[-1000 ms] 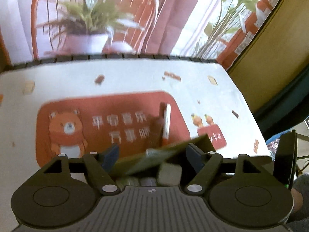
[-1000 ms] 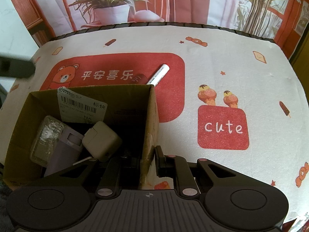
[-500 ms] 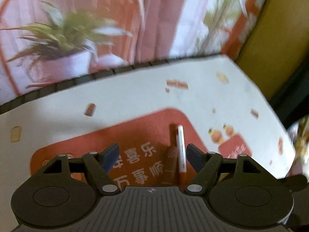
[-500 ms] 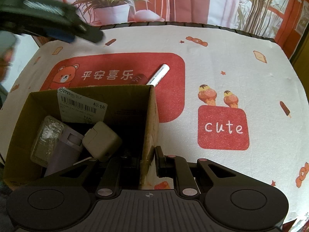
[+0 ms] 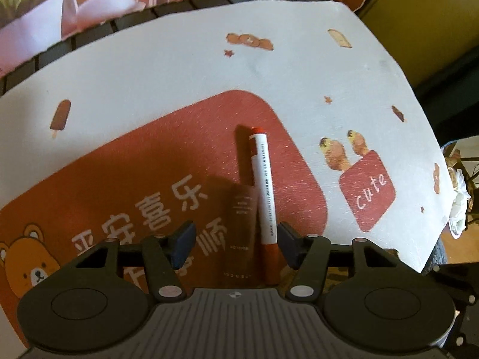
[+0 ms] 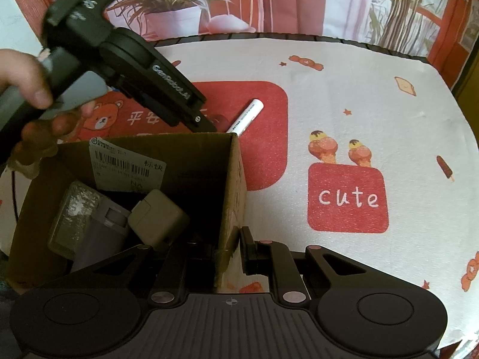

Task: Organize rigid objects
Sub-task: 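Move the left tool to the dark brown bottle on the mat, then close the left tool fingers on the dark brown bottle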

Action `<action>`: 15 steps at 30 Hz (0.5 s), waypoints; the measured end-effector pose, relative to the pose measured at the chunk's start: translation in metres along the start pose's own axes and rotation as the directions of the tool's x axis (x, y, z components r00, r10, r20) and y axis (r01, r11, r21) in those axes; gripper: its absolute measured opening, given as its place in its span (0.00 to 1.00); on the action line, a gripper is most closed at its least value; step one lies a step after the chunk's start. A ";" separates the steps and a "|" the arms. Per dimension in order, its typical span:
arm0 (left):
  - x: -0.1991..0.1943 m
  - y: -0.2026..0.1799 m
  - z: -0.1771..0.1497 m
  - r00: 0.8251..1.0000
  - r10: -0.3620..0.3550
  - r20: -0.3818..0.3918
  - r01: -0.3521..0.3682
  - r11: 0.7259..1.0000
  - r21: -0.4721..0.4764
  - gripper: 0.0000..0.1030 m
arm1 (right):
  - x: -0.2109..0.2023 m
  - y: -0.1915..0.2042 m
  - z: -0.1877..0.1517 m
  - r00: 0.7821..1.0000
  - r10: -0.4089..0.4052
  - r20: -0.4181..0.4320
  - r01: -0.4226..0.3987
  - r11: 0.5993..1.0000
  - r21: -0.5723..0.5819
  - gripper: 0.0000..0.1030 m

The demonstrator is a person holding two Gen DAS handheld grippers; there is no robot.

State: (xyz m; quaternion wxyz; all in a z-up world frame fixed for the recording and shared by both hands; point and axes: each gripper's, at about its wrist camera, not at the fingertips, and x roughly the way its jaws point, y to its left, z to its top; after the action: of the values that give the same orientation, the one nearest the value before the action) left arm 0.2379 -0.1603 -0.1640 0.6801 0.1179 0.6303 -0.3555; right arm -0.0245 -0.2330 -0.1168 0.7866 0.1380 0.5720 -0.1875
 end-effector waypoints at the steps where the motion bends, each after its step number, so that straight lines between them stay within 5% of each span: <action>1: 0.002 0.001 0.001 1.000 -0.001 -0.006 0.001 1.000 0.000 0.59 | 0.000 0.000 0.000 1.000 0.001 0.000 -0.001 1.000 0.001 0.14; 6: 0.012 -0.001 0.003 0.999 0.041 -0.035 -0.040 0.999 0.023 0.44 | 0.000 0.000 0.000 1.000 0.005 -0.002 -0.005 1.000 0.003 0.14; 15: 0.018 -0.004 0.006 0.997 0.061 -0.048 -0.060 0.998 0.022 0.37 | 0.000 -0.001 0.000 1.000 0.005 -0.002 -0.005 1.000 0.004 0.14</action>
State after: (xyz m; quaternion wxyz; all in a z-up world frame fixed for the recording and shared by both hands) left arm 0.2396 -0.1731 -0.1790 0.6738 0.1527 0.6389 -0.3383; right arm -0.0244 -0.2337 -0.1168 0.7863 0.1410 0.5719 -0.1864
